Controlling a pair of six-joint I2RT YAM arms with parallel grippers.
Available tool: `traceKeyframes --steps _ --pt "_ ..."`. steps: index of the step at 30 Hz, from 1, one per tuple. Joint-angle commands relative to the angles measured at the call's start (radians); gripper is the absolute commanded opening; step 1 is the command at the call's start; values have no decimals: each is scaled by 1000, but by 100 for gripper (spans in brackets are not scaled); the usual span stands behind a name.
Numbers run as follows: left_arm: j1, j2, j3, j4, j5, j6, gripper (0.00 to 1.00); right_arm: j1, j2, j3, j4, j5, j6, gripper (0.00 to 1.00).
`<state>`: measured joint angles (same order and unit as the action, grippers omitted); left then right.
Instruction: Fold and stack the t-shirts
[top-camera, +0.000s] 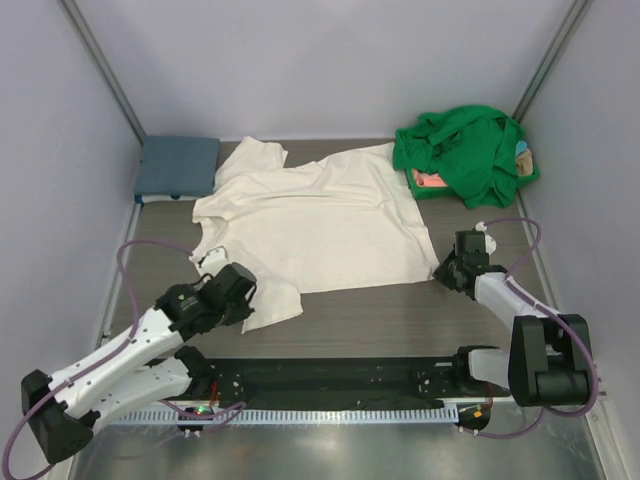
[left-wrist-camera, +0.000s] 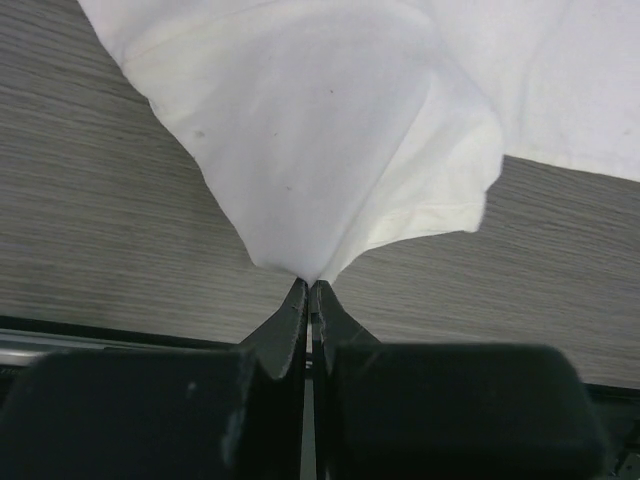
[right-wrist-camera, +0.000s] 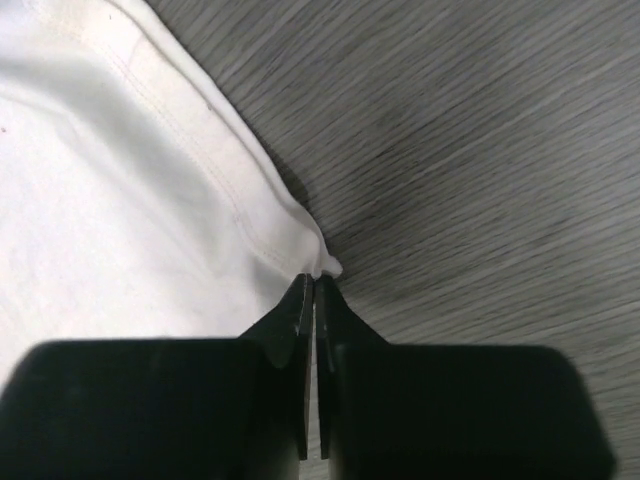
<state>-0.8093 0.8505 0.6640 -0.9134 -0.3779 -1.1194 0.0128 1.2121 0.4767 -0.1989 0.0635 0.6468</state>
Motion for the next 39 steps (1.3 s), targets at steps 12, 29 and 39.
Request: traceKeyframes --steps 12,29,39 --pt "4 -194 295 -433 -29 -46 0 0 -422 29 -269 16 45 1" --pt "21 31 508 -451 -177 160 0 1 -384 209 -304 -114 97 1" --pt "560 505 764 -125 118 670 0 1 127 474 -114 -122 56 1"
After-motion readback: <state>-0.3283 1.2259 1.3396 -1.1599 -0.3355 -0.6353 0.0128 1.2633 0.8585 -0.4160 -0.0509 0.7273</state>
